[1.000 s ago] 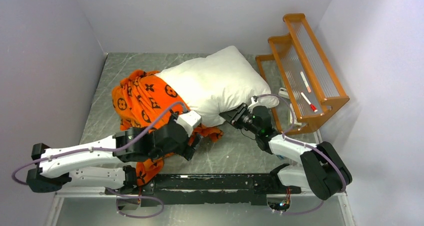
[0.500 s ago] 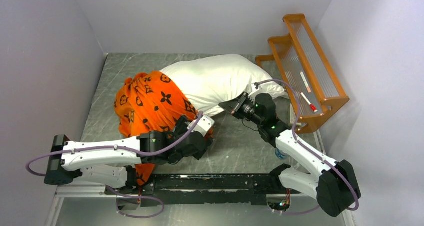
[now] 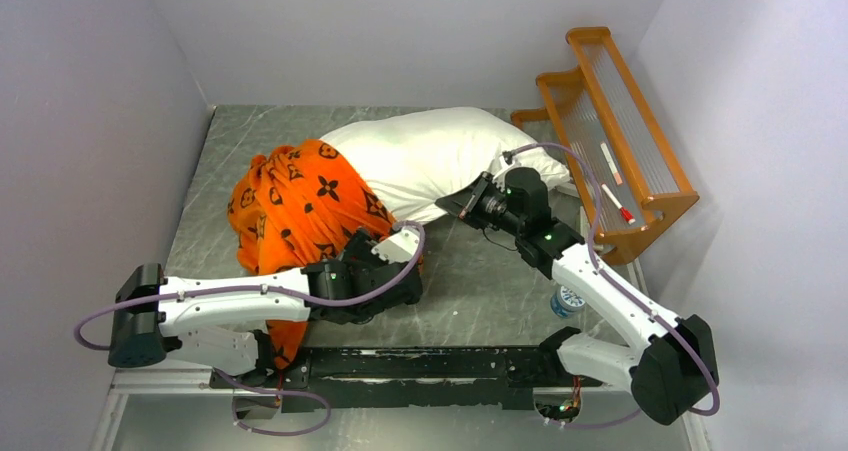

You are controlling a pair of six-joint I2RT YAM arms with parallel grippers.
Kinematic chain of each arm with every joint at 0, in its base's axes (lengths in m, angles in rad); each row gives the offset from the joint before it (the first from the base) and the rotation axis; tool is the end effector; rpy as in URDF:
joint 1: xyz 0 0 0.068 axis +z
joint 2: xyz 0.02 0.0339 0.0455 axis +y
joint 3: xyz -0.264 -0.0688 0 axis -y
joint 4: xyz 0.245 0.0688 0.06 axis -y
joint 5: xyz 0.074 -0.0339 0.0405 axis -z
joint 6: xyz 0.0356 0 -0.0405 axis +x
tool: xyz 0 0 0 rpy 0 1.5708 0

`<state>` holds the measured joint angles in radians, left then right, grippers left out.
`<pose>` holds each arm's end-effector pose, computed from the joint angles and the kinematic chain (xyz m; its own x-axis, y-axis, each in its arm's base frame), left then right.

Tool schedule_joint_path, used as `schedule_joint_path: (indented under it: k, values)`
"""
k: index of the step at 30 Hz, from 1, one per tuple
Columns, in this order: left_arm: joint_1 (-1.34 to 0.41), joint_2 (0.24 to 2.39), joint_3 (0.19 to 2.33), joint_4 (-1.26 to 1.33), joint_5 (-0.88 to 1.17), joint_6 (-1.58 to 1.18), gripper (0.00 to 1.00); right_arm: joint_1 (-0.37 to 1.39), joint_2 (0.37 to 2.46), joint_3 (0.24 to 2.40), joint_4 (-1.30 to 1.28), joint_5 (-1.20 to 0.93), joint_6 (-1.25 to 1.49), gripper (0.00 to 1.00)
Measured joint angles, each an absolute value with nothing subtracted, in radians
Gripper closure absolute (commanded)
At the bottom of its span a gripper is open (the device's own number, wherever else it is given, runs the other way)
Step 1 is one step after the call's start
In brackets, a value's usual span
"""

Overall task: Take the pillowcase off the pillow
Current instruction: Remove the pillow from the pillowcase.

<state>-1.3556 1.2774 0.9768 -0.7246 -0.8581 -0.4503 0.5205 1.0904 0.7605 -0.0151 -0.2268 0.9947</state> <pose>0.0788 -0.2345 0.2678 -0.4059 0.5241 -0.7487 0.4202 0.8345 0.3564 0.2142 0.1320 0.2883 -0.7202 0.5290 -0.4489 -0.1179 0.5442 0.8306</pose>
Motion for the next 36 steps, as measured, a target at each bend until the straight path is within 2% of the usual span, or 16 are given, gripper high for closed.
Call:
schedule_joint_path:
  k: [1, 2, 6, 8, 10, 21, 36]
  values:
    - [-1.342, 1.279, 0.977, -0.731, -0.870, -0.462, 0.17, 0.522, 1.095, 0.772, -0.029, -0.228, 0.993, 1.00]
    - [-1.322, 1.283, 0.977, -0.735, -0.880, -0.471, 0.24, 0.522, 1.098, 0.780, -0.037, -0.229, 0.992, 1.00]
    - [-1.256, 1.304, 0.977, -0.749, -0.902, -0.500, 0.69, 0.526, 1.121, 0.830, -0.099, -0.228, 0.979, 1.00]
    - [-1.227, 1.306, 0.981, -0.777, -0.911, -0.526, 0.85, 0.526, 1.141, 0.870, -0.144, -0.225, 0.965, 1.00]
    - [-1.207, 1.300, 0.984, -0.797, -0.915, -0.550, 0.95, 0.527, 1.158, 0.905, -0.176, -0.216, 0.950, 1.00]
    - [-1.151, 1.098, 0.989, -0.918, -0.835, -0.750, 0.95, 0.502, 1.267, 1.076, -0.284, -0.218, 0.873, 1.00]
    - [-1.142, 0.881, 1.016, -1.190, -0.741, -1.068, 0.95, 0.448, 1.295, 1.088, -0.298, -0.328, 0.856, 1.00]
